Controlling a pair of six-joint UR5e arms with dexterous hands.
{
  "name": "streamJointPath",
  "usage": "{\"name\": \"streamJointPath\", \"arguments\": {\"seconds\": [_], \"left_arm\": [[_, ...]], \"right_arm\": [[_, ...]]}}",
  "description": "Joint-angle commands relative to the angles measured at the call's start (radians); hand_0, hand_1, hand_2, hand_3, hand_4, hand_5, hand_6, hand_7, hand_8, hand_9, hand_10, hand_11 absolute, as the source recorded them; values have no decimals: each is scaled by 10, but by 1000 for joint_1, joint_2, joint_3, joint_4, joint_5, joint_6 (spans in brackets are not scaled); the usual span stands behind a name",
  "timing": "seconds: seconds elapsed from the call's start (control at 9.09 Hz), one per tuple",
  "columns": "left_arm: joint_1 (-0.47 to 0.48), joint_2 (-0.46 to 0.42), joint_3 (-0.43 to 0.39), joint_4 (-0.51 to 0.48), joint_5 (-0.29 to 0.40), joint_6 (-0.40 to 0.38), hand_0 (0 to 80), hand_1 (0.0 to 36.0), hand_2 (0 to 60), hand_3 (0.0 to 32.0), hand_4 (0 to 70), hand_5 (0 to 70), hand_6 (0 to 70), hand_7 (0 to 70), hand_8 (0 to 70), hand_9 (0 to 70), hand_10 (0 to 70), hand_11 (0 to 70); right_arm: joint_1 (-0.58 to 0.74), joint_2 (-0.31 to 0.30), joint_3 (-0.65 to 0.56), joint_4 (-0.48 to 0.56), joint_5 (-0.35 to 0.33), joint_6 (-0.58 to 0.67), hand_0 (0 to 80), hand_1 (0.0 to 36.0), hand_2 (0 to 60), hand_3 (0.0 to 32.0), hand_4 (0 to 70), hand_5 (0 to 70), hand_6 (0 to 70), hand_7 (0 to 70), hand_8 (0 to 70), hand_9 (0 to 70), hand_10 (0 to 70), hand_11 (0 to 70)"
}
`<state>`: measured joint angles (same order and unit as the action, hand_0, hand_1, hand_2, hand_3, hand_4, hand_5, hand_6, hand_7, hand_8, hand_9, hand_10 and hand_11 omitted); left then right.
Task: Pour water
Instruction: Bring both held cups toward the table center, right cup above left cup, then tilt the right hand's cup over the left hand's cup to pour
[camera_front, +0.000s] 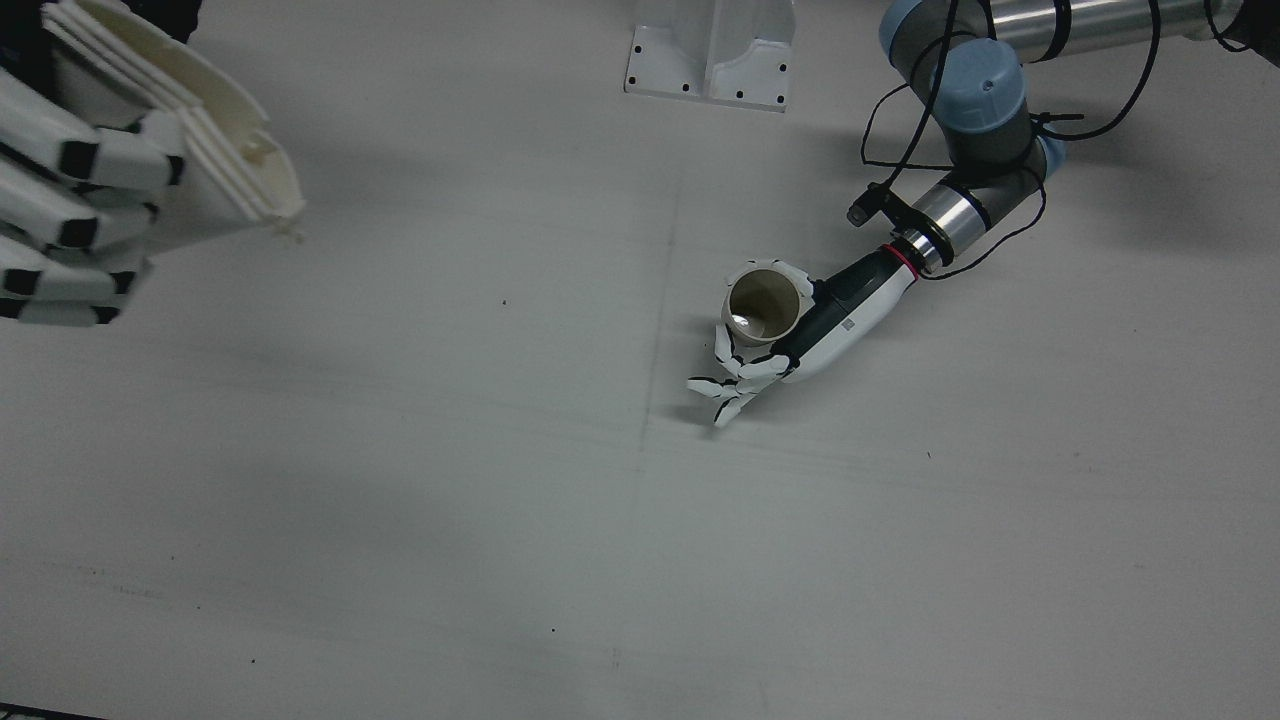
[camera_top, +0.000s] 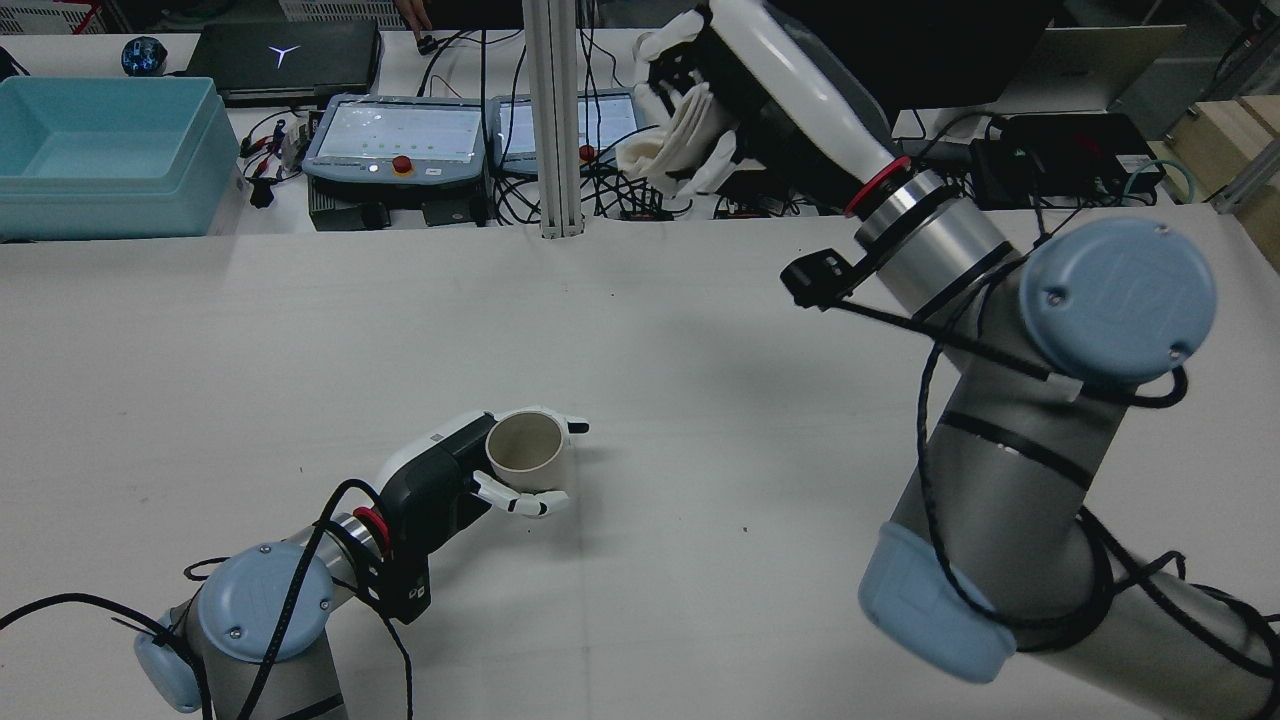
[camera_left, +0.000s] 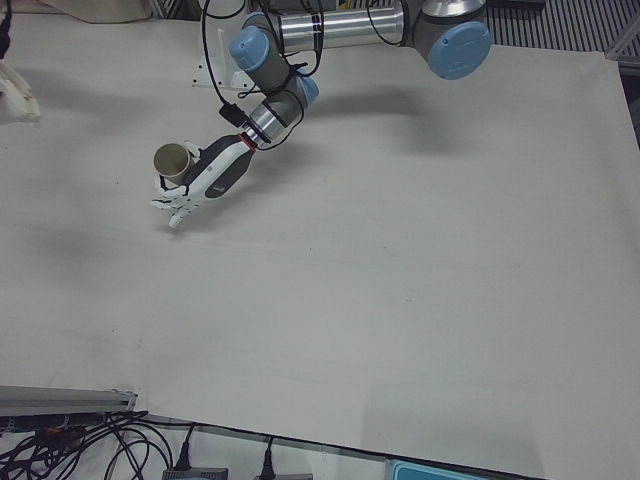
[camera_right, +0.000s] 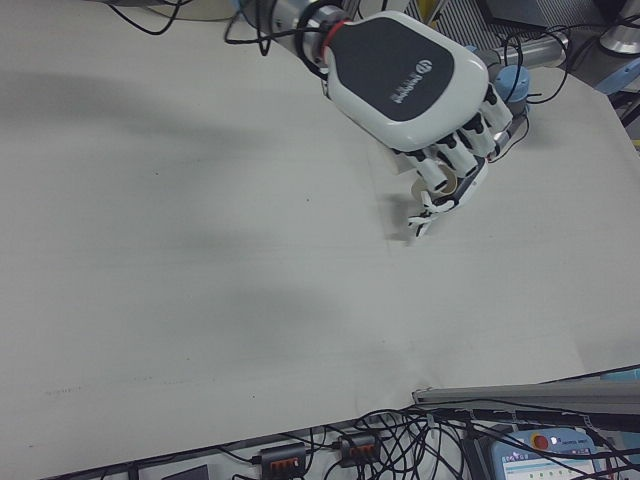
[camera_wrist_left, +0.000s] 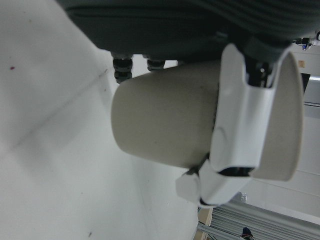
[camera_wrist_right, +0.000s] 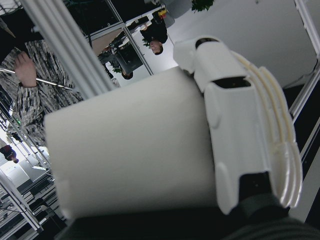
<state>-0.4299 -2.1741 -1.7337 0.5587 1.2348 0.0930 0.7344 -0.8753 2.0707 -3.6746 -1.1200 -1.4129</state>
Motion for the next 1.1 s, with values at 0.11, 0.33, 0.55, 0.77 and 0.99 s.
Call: {"name": "streamJointPath", "arguments": {"seconds": [0.11, 0.33, 0.55, 0.77, 0.99], "left_arm": [[-81, -42, -18, 35, 5, -10, 730, 360, 600, 0, 590, 700, 156, 248, 21, 35, 51, 102], [-86, -41, -43, 41, 5, -10, 749, 360, 600, 0, 593, 700, 154, 247, 20, 35, 48, 99], [-81, -41, -53, 47, 5, -9, 740, 360, 600, 0, 595, 700, 153, 245, 20, 35, 49, 100], [-76, -59, -53, 56, 5, -9, 714, 360, 600, 0, 600, 700, 153, 245, 20, 35, 53, 105], [-72, -59, -53, 56, 5, -9, 738, 360, 600, 0, 600, 700, 151, 244, 20, 34, 53, 106]], "right_arm": [[-187, 4, -6, -4, 82, -192, 800, 360, 600, 0, 699, 700, 700, 700, 437, 585, 371, 557], [-188, -55, -1, -8, 78, -192, 800, 360, 600, 0, 700, 700, 695, 700, 429, 572, 363, 546], [-187, -59, -3, -10, 80, -190, 800, 360, 600, 0, 656, 700, 676, 700, 423, 562, 366, 551], [-187, -59, -8, -7, 83, -190, 800, 360, 600, 0, 629, 700, 673, 700, 426, 565, 383, 574], [-165, -57, -1, -7, 95, -186, 800, 360, 600, 0, 621, 700, 676, 700, 430, 569, 394, 587]]}}
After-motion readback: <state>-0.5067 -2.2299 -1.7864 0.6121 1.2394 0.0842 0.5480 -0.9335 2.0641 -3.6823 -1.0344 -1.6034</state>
